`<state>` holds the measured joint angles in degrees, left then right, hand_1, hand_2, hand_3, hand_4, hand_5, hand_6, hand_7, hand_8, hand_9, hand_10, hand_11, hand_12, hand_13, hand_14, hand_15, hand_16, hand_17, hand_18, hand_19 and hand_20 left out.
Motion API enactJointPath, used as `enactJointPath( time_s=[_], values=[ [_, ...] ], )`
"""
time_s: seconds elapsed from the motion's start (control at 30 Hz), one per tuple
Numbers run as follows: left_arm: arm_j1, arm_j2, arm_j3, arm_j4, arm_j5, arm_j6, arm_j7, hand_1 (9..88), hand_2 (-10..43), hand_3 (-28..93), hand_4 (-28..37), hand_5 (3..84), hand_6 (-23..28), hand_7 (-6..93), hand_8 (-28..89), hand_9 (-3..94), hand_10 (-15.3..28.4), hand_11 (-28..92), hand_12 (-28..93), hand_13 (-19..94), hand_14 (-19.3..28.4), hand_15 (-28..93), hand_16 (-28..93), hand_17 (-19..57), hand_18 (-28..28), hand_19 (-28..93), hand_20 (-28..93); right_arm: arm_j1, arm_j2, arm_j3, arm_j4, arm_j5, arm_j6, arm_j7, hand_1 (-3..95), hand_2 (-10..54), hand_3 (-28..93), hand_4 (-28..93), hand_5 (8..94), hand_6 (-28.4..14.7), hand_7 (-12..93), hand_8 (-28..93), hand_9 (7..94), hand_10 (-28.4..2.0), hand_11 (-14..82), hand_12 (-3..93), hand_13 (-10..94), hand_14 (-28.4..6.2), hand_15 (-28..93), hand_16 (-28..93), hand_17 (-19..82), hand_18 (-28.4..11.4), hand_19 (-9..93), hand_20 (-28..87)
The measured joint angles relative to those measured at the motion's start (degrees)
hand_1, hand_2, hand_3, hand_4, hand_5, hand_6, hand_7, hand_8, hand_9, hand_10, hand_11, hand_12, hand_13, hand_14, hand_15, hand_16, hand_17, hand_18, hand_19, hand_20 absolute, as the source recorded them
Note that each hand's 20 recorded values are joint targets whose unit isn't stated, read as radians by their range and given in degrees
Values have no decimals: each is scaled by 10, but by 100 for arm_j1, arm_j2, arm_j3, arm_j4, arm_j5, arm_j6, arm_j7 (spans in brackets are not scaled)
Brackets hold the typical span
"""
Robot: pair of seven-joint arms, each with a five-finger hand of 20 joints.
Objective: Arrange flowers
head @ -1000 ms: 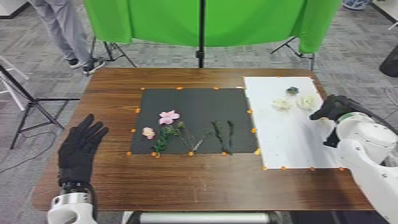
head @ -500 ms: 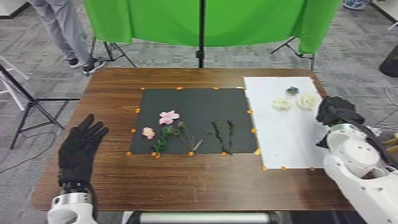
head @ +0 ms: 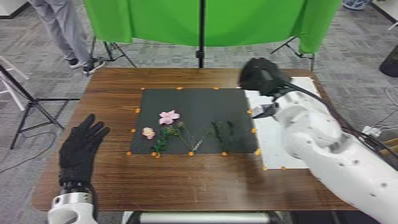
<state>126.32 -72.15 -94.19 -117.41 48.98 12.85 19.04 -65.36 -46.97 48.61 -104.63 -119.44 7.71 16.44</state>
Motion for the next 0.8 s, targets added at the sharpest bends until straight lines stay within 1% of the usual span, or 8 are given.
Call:
enactJointPath(
  time_s=[0.13, 0.3, 0.43, 0.63, 0.8],
  values=[
    [-24, 3, 20, 7, 1, -21, -15, 188, 7, 718, -283, 411, 45, 97, -62, 409, 127, 176, 103, 310, 173, 281, -19, 34, 129, 107, 200, 656, -477, -881, 224, -11, -216, -176, 627, -95, 588, -198, 804, 7, 212, 88, 903, -82, 98, 426, 897, -16, 641, 345, 680, -97, 932, 590],
    [-52, 9, 45, 16, 5, -42, -35, 189, 7, 716, -283, 413, 44, 99, -62, 409, 128, 176, 104, 311, 173, 281, -19, 34, 129, 106, 200, 1100, -925, -1679, 316, -68, -658, -191, 623, -95, 592, -200, 801, 9, 216, 85, 900, -80, 98, 430, 895, -15, 645, 346, 679, -98, 932, 596],
    [-80, 11, 56, 28, 7, -50, -60, 187, 6, 719, -283, 414, 46, 99, -62, 410, 127, 176, 104, 310, 172, 280, -19, 34, 129, 106, 200, 1195, -1206, -1915, 460, -66, -934, -196, 621, -95, 593, -199, 799, 10, 219, 84, 899, -80, 99, 432, 895, -15, 647, 345, 679, -98, 932, 598],
    [-92, 22, 69, 34, 8, -67, -61, 186, 5, 720, -283, 413, 45, 97, -62, 410, 127, 176, 104, 310, 172, 281, -18, 34, 129, 107, 200, 1226, -1370, -2085, 644, -33, -993, -191, 615, -95, 594, -199, 796, 13, 222, 80, 898, -81, 99, 435, 892, -16, 650, 346, 677, -99, 932, 604],
    [-92, 27, 73, 34, 8, -100, -58, 188, 6, 718, -283, 413, 44, 98, -62, 410, 127, 176, 104, 310, 172, 279, -19, 34, 129, 107, 200, 1245, -1465, -2181, 837, -61, -1060, -186, 607, -95, 592, -200, 775, 17, 213, 68, 890, -82, 98, 438, 890, -16, 652, 346, 676, -98, 932, 607]
  ],
)
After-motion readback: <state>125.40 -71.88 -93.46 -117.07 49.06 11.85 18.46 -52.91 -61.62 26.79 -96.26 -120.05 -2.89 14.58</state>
